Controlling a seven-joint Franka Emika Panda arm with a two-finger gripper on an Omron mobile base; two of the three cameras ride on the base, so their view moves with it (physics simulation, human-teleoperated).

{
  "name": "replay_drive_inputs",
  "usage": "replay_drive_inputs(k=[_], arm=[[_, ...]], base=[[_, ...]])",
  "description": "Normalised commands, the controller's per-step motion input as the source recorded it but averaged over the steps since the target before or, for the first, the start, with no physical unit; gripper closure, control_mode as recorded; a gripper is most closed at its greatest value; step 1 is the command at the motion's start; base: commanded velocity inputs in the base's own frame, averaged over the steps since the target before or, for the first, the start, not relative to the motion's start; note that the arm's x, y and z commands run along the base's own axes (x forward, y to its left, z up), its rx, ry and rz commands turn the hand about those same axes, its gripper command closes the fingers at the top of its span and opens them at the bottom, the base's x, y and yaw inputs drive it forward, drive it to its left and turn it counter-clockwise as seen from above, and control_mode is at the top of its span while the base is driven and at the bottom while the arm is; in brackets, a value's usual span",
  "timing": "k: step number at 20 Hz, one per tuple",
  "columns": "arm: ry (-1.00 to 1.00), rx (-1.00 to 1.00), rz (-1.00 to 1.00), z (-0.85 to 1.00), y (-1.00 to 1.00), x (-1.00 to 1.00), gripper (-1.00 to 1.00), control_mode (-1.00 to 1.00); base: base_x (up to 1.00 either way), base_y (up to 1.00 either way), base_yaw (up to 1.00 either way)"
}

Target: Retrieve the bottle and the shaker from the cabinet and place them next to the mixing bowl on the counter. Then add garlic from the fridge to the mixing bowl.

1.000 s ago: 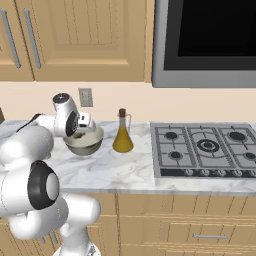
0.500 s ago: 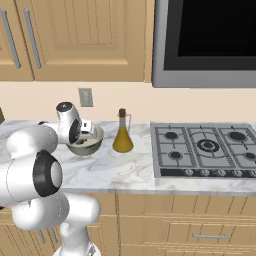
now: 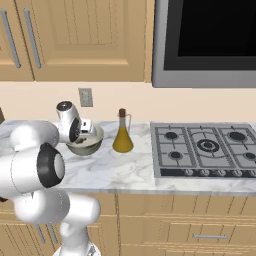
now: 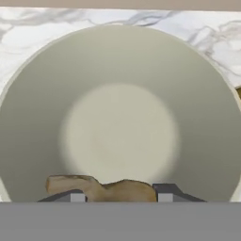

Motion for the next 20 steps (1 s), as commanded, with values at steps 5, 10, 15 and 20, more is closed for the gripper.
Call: replay_drive_inputs(k=[5, 10, 15, 20], arm=[[0.00, 0.00, 0.00, 0.00, 0.24, 0.15, 1.00, -1.00], [0.03, 0.00, 0.00, 0.00, 0.02, 0.15, 1.00, -1.00], [0.04, 0.00, -0.02, -0.09, 0.00, 0.14, 1.00, -1.00], [0.04, 0.00, -0.02, -0.21, 0.00, 0.01, 1.00, -1.00]], base=[[0.00, 0.00, 0.00], [0.00, 0.00, 0.00], [0.00, 0.00, 0.00], [0.00, 0.00, 0.00]])
